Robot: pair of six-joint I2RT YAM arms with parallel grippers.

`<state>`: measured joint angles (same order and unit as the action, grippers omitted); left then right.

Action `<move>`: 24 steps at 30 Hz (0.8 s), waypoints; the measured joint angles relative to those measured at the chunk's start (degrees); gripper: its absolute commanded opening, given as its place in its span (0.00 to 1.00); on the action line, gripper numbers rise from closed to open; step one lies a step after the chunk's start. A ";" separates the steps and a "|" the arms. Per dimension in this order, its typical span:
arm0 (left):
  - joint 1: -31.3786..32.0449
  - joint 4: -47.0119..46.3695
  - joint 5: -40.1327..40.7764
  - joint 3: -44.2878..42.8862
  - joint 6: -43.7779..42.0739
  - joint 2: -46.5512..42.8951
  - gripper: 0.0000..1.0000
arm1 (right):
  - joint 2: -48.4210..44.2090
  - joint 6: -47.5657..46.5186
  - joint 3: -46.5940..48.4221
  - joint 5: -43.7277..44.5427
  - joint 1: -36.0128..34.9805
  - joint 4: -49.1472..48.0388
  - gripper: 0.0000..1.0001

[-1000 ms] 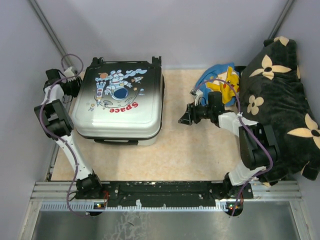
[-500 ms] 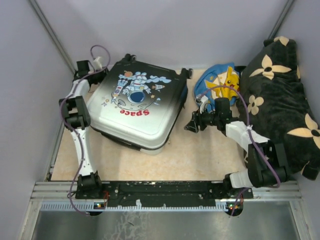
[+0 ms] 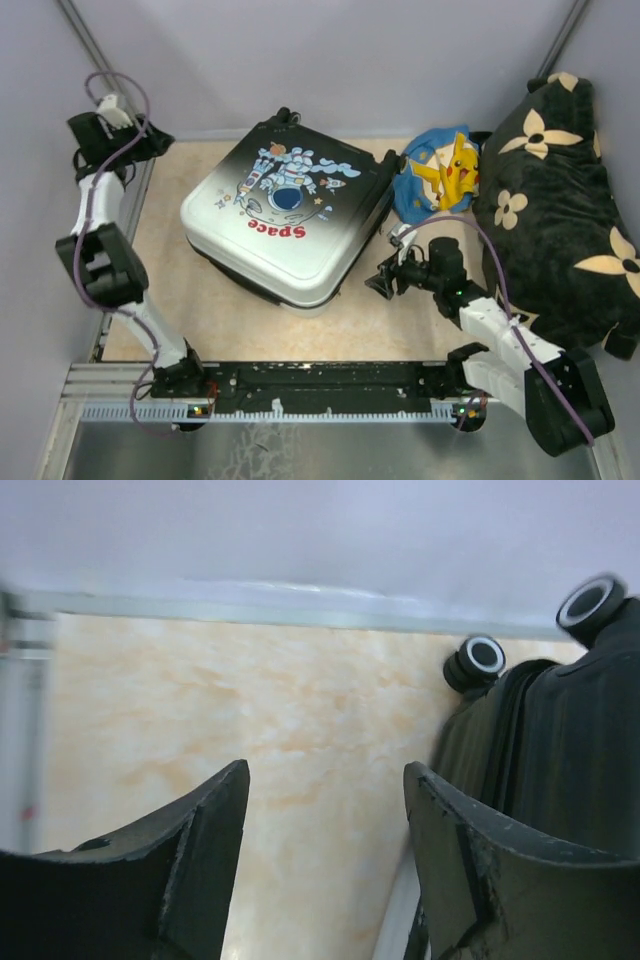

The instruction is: Pack the luggage

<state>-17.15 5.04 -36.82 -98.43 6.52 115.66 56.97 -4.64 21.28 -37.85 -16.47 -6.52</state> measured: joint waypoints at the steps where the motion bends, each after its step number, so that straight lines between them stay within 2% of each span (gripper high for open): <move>1: -1.79 -0.81 1.46 3.98 -0.55 -5.22 0.70 | -1.05 0.85 -1.07 1.68 -2.82 -2.16 0.60; 6: -3.15 -2.27 7.37 17.57 1.05 -26.49 0.69 | -0.50 5.60 -3.41 6.84 -10.29 -11.65 0.59; 12: -5.57 1.55 13.99 31.34 6.71 -42.36 0.69 | 7.32 12.20 -6.32 12.48 -15.02 -24.87 0.59; 17: -8.79 8.59 17.59 35.71 10.73 -48.04 0.70 | 18.95 16.96 -5.14 16.68 -20.11 -35.50 0.58; 24: -13.90 16.22 19.32 38.80 12.63 -49.16 0.72 | 32.17 21.03 1.31 19.02 -25.20 -41.07 0.58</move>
<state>-31.05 21.26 -17.50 -59.64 19.16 66.50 89.14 16.38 22.59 -18.83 -41.67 -47.59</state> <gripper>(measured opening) 0.706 0.580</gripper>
